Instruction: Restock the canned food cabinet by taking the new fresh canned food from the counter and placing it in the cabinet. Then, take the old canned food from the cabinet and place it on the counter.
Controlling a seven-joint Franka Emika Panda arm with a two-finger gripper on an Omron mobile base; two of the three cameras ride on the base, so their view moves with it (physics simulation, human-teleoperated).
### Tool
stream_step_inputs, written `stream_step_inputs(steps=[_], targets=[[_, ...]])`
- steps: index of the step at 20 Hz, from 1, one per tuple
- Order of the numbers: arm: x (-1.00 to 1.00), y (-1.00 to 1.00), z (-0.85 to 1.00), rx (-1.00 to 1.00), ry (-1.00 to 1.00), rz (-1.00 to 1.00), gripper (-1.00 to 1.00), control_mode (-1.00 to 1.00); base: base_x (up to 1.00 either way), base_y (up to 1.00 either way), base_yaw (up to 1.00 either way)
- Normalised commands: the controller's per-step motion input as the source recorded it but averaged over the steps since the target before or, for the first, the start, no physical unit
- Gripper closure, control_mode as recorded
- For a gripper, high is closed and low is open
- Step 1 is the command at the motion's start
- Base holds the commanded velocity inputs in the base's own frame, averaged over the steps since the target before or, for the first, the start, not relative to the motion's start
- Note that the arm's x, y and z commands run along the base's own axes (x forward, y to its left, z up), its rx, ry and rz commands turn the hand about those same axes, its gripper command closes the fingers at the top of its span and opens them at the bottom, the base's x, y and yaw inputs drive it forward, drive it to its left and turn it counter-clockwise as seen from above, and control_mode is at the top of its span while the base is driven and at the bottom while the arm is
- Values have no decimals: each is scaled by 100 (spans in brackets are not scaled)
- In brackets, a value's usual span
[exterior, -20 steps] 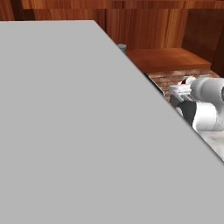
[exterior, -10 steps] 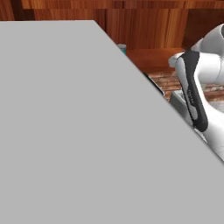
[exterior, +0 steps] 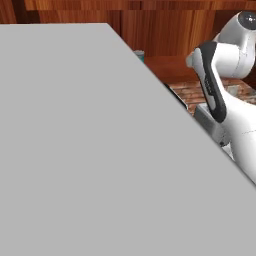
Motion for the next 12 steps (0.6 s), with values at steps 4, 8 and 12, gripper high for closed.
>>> stream_step_inputs(steps=[4,8,12], targets=[[100,0,0,0,0,0,100,-100,0,0,0],[96,0,-11,0,0,0,100,-100,0,0,0],[73,0,-46,-4,0,0,100,-100,0,0,0]])
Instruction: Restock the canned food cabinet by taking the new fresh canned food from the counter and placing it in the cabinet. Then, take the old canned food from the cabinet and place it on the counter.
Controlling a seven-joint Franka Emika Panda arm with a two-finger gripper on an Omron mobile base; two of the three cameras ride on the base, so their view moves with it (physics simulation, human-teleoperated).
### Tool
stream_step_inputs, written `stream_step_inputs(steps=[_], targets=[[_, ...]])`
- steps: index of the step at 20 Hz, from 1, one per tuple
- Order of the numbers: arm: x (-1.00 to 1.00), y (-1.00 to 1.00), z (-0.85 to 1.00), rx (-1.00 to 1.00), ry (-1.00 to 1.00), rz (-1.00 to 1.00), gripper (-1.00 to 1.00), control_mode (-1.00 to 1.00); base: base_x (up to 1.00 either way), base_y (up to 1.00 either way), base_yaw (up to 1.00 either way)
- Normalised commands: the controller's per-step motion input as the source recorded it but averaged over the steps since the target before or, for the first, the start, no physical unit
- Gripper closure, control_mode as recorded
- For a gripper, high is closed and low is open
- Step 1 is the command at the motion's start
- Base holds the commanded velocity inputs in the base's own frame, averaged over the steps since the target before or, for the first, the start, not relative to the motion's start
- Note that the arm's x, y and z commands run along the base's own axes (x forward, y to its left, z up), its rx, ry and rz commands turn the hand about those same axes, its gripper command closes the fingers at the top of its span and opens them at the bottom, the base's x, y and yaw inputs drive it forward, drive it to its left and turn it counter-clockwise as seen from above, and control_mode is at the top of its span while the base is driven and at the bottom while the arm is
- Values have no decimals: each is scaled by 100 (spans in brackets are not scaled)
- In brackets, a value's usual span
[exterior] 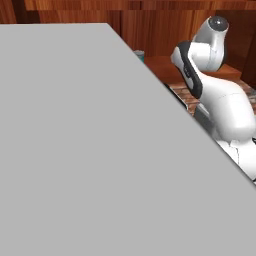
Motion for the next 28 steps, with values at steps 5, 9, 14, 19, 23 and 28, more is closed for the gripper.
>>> stream_step_inputs(steps=[5,9,14,19,23,28], targets=[[59,0,-45,-3,0,0,100,-100,0,0,0],[44,0,-30,0,0,0,-100,-100,0,0,0],[4,-5,-12,0,0,0,-100,-100,0,0,0],[0,-3,0,1,-3,0,-100,-100,0,0,0],[0,0,0,0,-18,0,-100,-100,0,0,0],[23,0,-5,0,-19,0,-100,-100,0,0,0]])
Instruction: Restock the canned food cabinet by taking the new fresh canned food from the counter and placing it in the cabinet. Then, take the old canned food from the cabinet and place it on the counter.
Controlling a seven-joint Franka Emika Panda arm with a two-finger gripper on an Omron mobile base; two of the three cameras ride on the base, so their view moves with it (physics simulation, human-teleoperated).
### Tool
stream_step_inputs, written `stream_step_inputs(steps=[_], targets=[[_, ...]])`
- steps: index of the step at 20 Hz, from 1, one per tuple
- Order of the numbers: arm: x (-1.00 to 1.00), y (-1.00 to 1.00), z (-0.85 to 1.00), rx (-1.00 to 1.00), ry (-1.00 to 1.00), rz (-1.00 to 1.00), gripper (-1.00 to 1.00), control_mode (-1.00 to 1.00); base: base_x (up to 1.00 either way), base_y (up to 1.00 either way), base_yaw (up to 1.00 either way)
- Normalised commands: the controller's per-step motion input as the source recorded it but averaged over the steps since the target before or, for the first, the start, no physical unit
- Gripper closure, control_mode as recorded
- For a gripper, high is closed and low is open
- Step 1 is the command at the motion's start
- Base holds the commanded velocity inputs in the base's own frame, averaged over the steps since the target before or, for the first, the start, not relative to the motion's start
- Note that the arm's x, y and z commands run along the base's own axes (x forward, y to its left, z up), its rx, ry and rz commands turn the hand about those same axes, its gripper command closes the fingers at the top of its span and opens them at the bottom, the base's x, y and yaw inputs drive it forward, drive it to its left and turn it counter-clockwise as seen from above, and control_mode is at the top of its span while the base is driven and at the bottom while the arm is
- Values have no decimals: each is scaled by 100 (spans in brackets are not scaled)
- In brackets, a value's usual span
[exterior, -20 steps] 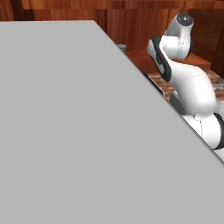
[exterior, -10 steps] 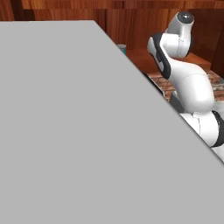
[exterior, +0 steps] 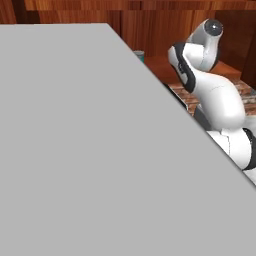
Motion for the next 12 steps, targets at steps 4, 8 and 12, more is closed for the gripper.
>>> stream_step_inputs(steps=[4,8,12], targets=[[5,0,-1,0,-12,0,-100,-100,0,0,0],[-60,0,52,0,-15,0,-100,-100,0,0,0],[-86,0,90,0,-13,0,-100,-100,0,0,0]])
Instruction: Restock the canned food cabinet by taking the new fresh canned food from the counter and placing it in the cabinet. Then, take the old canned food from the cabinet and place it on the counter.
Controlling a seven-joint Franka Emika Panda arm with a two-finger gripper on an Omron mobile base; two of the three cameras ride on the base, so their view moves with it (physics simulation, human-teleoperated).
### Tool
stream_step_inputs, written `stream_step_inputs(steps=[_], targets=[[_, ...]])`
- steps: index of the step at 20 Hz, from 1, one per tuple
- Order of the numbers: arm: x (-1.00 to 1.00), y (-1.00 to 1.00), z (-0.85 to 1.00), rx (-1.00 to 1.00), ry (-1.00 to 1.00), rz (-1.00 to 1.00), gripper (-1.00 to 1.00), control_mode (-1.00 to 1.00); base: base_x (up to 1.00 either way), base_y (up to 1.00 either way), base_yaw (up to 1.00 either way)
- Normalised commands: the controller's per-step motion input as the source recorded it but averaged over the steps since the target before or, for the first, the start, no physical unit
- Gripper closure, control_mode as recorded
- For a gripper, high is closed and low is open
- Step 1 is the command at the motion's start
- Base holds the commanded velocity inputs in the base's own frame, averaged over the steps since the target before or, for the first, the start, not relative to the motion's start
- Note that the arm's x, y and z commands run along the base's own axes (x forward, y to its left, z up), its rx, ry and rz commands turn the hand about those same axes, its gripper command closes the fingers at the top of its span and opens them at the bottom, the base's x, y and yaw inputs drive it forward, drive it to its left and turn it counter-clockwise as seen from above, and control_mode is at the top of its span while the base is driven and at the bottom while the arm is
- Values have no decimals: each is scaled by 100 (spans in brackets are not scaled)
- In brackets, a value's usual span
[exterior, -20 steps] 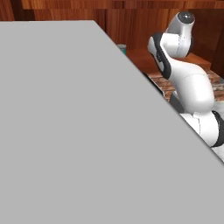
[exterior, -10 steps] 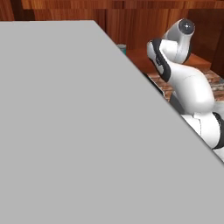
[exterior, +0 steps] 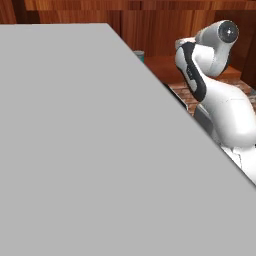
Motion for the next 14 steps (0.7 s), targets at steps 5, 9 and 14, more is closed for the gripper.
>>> stream_step_inputs(steps=[5,9,14], targets=[[-85,10,37,0,0,0,-100,-100,0,0,0],[-92,54,-2,0,1,0,-100,-100,0,0,0],[-80,84,-32,0,3,0,-100,-100,0,0,0]])
